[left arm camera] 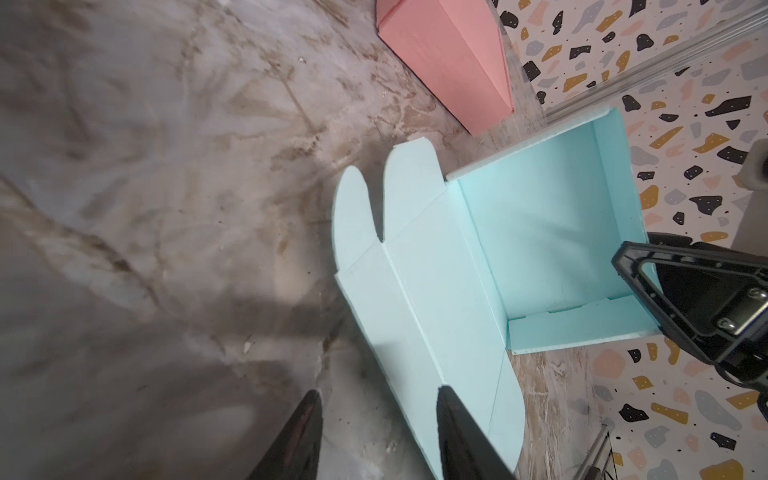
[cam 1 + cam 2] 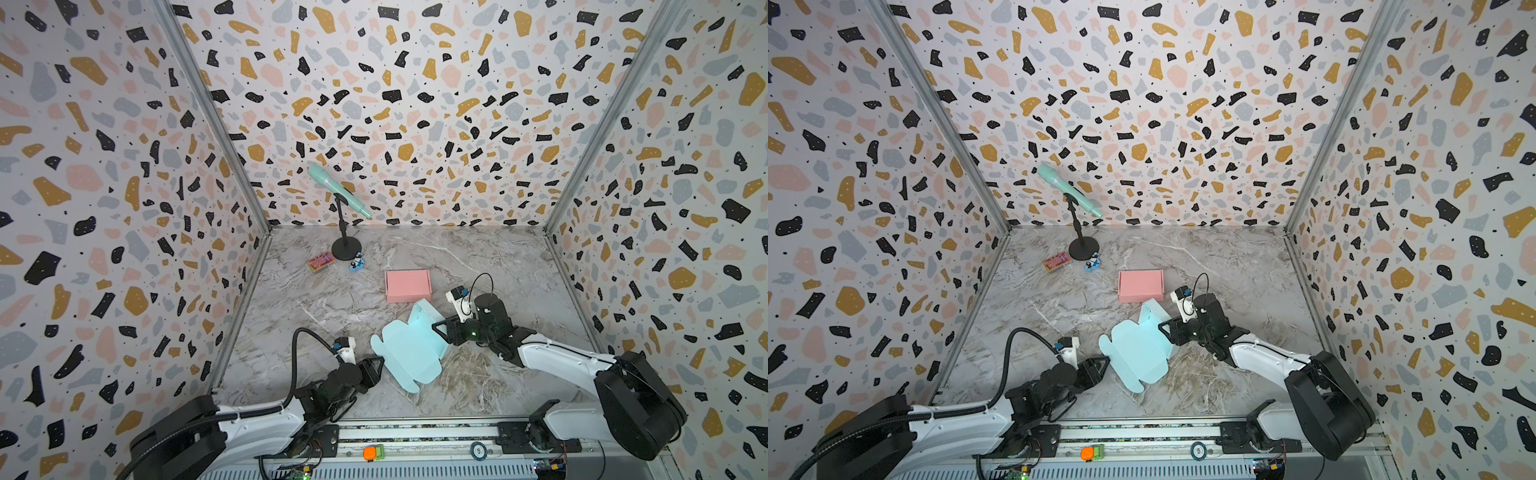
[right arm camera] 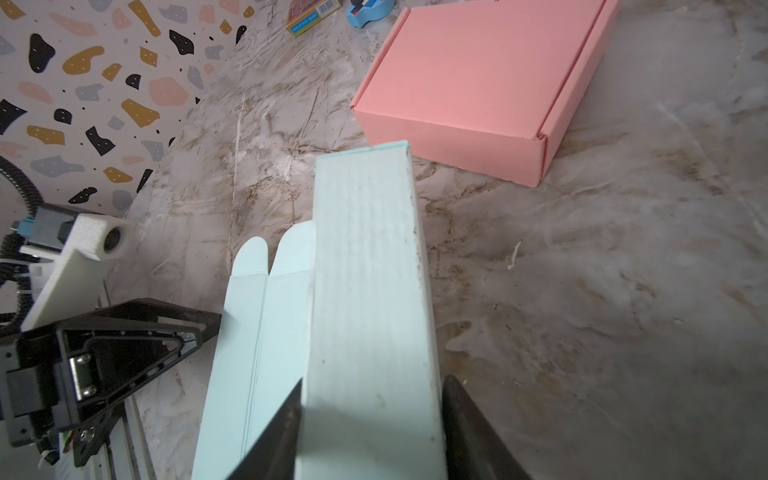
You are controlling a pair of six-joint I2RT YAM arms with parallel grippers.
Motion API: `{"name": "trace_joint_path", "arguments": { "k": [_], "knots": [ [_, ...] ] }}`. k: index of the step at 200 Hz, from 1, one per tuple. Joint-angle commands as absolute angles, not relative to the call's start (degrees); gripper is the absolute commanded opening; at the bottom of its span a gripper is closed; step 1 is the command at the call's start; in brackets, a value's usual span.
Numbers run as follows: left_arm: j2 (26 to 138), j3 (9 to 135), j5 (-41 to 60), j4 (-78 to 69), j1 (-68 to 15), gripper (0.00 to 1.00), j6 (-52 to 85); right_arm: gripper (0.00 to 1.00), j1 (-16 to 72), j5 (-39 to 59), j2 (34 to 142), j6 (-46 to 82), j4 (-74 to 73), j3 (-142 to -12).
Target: Fold the paper box
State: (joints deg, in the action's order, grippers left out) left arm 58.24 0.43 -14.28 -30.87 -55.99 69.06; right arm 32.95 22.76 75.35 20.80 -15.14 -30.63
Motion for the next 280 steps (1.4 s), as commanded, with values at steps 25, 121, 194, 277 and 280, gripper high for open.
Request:
{"name": "trace_joint_path", "arguments": {
  "k": [25,121,194,277,280],
  "knots": [
    [68.57,3.43,-15.08,-42.41,-58.3,0.44,71.02,0.5,32.71,23.48,73.35,21.62,-15.8,-29.69],
    [73.12,5.69,-17.0,-48.39,-60.64,0.29,72.77,0.5,32.69,23.65,71.93,21.13,-15.17,-29.67],
    [73.12,6.7,-19.64,-44.21,-61.35,0.17,73.14,0.6,32.64,23.52,70.93,21.02,-14.3,-29.63],
    [67.92,5.82,-22.12,-38.77,-62.18,0.08,72.9,0.73,32.66,20.93,62.69,20.26,-7.99,-29.72],
    [67.6,5.76,-22.2,-38.55,-62.14,0.07,72.94,0.74,32.69,20.91,62.3,20.18,-7.68,-29.77]
  ]
}}
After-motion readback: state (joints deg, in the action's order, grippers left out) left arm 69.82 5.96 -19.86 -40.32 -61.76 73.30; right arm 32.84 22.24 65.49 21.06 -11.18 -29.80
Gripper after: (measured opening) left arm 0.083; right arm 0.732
